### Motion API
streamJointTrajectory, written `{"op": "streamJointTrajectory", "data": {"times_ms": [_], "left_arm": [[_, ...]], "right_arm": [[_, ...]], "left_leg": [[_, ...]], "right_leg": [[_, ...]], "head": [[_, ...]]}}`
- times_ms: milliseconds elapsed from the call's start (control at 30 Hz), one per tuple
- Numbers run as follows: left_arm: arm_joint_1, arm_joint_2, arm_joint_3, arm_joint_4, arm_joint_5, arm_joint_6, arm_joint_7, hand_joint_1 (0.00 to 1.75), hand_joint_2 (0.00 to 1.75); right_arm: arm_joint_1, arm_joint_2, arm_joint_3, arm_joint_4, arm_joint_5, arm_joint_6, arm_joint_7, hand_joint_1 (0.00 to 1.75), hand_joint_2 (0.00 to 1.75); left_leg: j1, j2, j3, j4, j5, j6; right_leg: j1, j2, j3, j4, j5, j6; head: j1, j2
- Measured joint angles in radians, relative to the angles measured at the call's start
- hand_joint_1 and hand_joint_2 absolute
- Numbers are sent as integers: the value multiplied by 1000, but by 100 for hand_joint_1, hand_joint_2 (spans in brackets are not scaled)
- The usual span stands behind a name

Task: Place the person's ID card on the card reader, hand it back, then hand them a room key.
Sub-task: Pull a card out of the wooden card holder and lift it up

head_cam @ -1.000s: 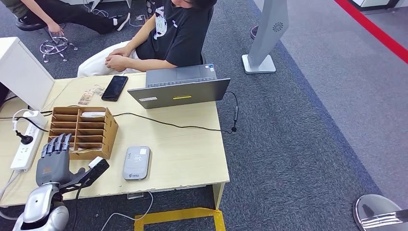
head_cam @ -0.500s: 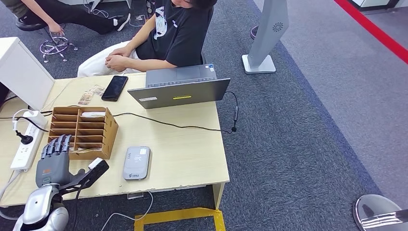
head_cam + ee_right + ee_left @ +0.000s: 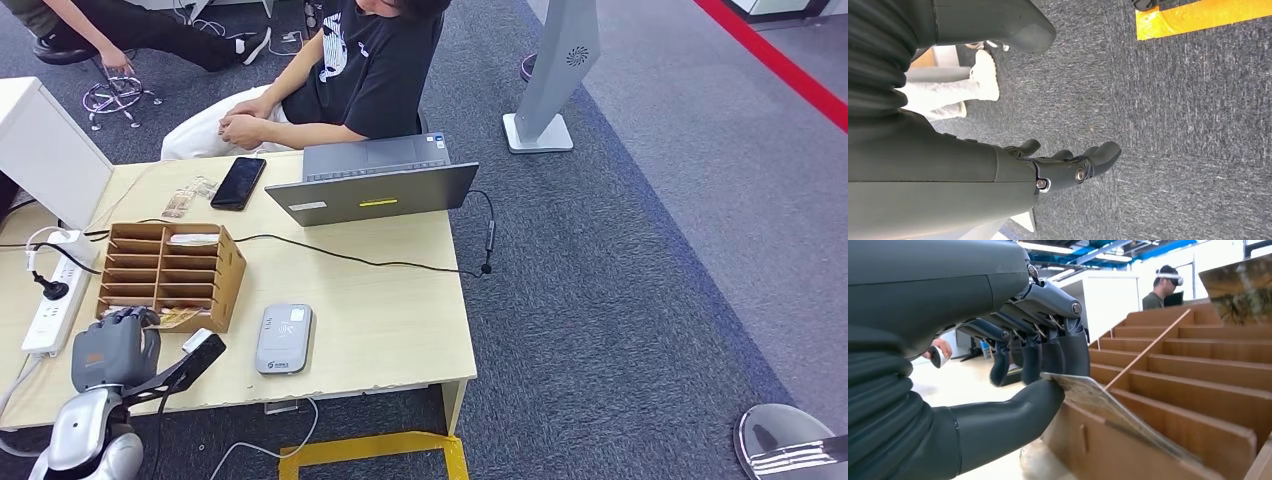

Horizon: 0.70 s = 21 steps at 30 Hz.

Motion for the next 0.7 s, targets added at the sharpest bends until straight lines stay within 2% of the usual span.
{"op": "streamJointTrajectory", "data": {"times_ms": [700], "left_arm": [[13, -3, 1, 0, -6, 22, 10, 175, 175]], "right_arm": [[2, 0, -2, 0, -3, -7, 0, 0, 175]], "left_leg": [[0, 0, 0, 0, 0, 0]], "right_leg": [[0, 0, 0, 0, 0, 0]], "head": [[0, 0]]}}
